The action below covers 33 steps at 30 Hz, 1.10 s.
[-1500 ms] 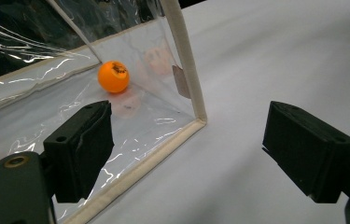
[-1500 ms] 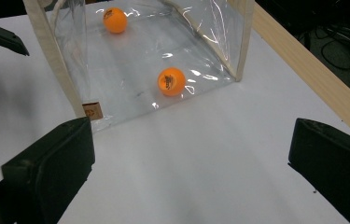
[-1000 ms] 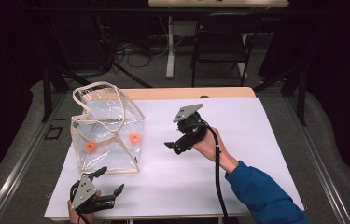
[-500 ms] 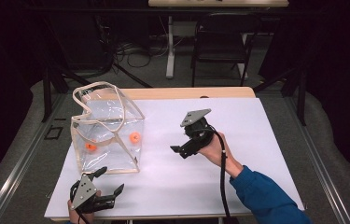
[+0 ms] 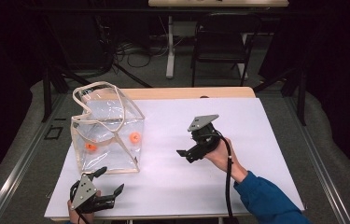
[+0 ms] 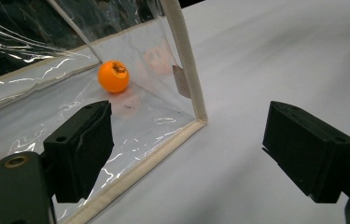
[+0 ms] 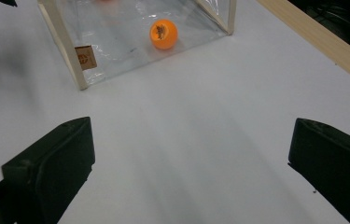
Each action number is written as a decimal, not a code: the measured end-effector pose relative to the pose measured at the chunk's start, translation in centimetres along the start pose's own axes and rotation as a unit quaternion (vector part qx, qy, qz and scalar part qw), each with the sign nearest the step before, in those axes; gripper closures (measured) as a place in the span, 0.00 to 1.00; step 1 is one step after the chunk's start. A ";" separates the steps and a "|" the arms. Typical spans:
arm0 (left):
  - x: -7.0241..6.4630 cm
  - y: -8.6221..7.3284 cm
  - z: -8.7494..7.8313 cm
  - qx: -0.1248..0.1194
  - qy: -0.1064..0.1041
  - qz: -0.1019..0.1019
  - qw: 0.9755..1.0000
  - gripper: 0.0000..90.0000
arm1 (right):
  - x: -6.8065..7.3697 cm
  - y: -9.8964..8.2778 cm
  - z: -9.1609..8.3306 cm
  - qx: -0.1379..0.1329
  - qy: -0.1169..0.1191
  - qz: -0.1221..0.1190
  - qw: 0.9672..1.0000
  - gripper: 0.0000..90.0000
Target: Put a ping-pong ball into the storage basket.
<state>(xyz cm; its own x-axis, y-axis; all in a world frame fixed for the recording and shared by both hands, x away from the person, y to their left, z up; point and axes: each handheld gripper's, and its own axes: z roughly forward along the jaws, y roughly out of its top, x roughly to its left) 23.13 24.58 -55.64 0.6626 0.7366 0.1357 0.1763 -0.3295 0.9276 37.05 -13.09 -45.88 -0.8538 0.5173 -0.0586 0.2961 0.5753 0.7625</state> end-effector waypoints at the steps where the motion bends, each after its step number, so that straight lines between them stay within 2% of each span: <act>1: 0.0 0.0 0.0 0.000 0.000 -0.001 1.000 0.18 | 0.0 -0.2 -0.1 0.000 0.000 0.002 1.000 0.00; 24: 0.0 0.0 0.0 0.000 0.001 -0.002 1.000 0.18 | -0.2 -4.2 -1.4 0.008 -0.023 0.023 0.999 0.00; 33: 0.0 0.0 -0.1 0.000 0.001 -0.001 1.000 0.18 | 0.0 -5.8 -2.2 0.001 -0.028 0.032 0.999 0.00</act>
<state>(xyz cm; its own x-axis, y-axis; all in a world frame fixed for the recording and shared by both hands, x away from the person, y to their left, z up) 23.06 24.59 -55.62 0.6610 0.7382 0.1345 0.1772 -0.3277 0.9280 34.42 -17.85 -48.83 -0.8074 0.5882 -0.0456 0.3510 0.5411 0.7642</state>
